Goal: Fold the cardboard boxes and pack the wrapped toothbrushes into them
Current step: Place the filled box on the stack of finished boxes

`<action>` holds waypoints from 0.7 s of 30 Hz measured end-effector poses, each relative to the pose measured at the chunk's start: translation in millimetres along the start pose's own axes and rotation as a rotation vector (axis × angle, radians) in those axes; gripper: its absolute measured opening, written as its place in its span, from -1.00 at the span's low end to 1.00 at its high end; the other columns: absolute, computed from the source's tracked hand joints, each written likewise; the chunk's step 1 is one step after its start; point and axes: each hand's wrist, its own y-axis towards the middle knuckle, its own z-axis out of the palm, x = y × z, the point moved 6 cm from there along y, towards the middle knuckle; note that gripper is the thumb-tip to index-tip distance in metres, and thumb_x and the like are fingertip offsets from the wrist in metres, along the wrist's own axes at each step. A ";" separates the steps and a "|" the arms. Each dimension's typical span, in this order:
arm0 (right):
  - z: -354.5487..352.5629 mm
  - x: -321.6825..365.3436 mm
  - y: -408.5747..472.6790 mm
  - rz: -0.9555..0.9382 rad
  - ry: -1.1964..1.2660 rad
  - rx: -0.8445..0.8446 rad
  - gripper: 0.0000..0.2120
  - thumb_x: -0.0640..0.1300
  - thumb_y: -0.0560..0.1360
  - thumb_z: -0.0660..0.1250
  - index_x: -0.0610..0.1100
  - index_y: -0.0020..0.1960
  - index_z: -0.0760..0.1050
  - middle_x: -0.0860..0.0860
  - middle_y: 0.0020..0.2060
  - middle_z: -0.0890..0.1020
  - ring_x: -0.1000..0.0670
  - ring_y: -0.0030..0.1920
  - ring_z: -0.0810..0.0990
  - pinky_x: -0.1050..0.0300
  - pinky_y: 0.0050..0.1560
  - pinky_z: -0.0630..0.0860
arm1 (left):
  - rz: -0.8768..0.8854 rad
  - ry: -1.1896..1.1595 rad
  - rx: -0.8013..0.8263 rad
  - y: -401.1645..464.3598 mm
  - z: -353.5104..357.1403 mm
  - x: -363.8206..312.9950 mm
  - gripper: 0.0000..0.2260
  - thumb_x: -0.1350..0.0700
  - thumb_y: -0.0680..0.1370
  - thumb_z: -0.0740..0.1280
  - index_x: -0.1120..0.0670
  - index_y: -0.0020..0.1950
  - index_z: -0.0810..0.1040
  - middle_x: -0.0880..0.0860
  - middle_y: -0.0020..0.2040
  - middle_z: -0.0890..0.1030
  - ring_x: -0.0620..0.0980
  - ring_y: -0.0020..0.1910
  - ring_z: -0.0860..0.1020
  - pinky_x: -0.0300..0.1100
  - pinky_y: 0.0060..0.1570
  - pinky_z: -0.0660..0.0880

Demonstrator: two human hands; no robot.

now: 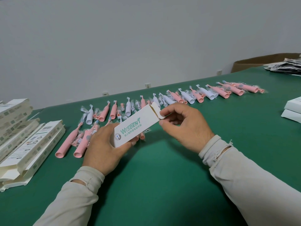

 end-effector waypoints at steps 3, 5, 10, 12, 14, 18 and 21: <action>-0.9 1.4 0.2 -0.030 -0.028 -0.020 -0.78 -0.29 0.43 0.50 0.00 -0.07 0.62 0.09 -0.12 0.67 0.18 -0.21 0.63 0.37 -0.09 0.53 | 0.002 -0.003 -0.002 -0.4 0.0 -1.3 -0.58 -0.18 0.34 0.52 -0.26 0.12 0.44 -0.28 -0.02 0.51 -0.29 -0.01 0.44 -0.33 -0.09 0.33; -2.6 2.1 0.5 -0.059 -0.073 -0.048 -0.81 -0.27 0.43 0.50 0.00 -0.08 0.65 0.12 -0.15 0.66 0.17 -0.20 0.63 0.39 -0.09 0.53 | 0.000 0.002 -0.003 -0.6 0.0 -1.9 -0.59 -0.19 0.34 0.51 -0.25 0.11 0.45 -0.28 -0.02 0.51 -0.30 -0.02 0.44 -0.35 -0.10 0.32; -5.4 3.9 1.0 -0.123 -0.178 -0.083 -0.89 -0.19 0.46 0.49 0.02 -0.11 0.69 0.15 -0.20 0.65 0.13 -0.17 0.61 0.35 -0.07 0.53 | -0.001 0.016 -0.006 -0.8 -0.7 -3.8 -0.59 -0.24 0.34 0.48 -0.25 0.12 0.45 -0.29 -0.03 0.50 -0.31 0.00 0.43 -0.35 -0.11 0.31; -5.1 5.1 0.7 -0.156 -0.215 -0.079 -0.89 -0.21 0.47 0.48 -0.01 -0.09 0.71 0.16 -0.19 0.64 0.14 -0.15 0.60 0.38 -0.07 0.50 | -0.003 0.024 -0.007 -0.9 -1.6 -4.1 -0.58 -0.23 0.34 0.49 -0.24 0.13 0.47 -0.28 -0.04 0.50 -0.29 -0.02 0.44 -0.33 -0.11 0.32; -3.3 6.3 0.0 -0.185 -0.254 -0.064 -0.89 -0.23 0.48 0.47 -0.05 -0.06 0.71 0.15 -0.16 0.64 0.14 -0.13 0.60 0.37 -0.04 0.52 | -0.002 0.032 -0.013 -0.8 -2.7 -4.3 -0.57 -0.23 0.34 0.50 -0.21 0.15 0.50 -0.28 -0.05 0.50 -0.27 -0.03 0.44 -0.31 -0.12 0.32; -1.0 8.5 -0.9 -0.209 -0.311 -0.042 -0.89 -0.23 0.50 0.44 -0.08 -0.02 0.71 0.09 -0.12 0.65 0.11 -0.11 0.62 0.18 0.02 0.59 | -0.009 0.079 -0.014 -1.1 -4.0 -7.1 -0.51 -0.26 0.33 0.45 -0.14 0.20 0.52 -0.25 -0.06 0.49 -0.12 -0.06 0.45 -0.19 -0.12 0.34; 1.5 11.0 -2.3 -0.223 -0.370 -0.021 -0.84 -0.21 0.51 0.42 -0.03 0.05 0.66 0.12 -0.11 0.65 0.10 -0.10 0.61 0.13 0.03 0.60 | -0.020 0.108 -0.010 -1.8 -5.4 -10.2 -0.46 -0.28 0.31 0.39 -0.10 0.23 0.53 -0.17 -0.02 0.52 -0.04 -0.02 0.47 -0.09 -0.08 0.39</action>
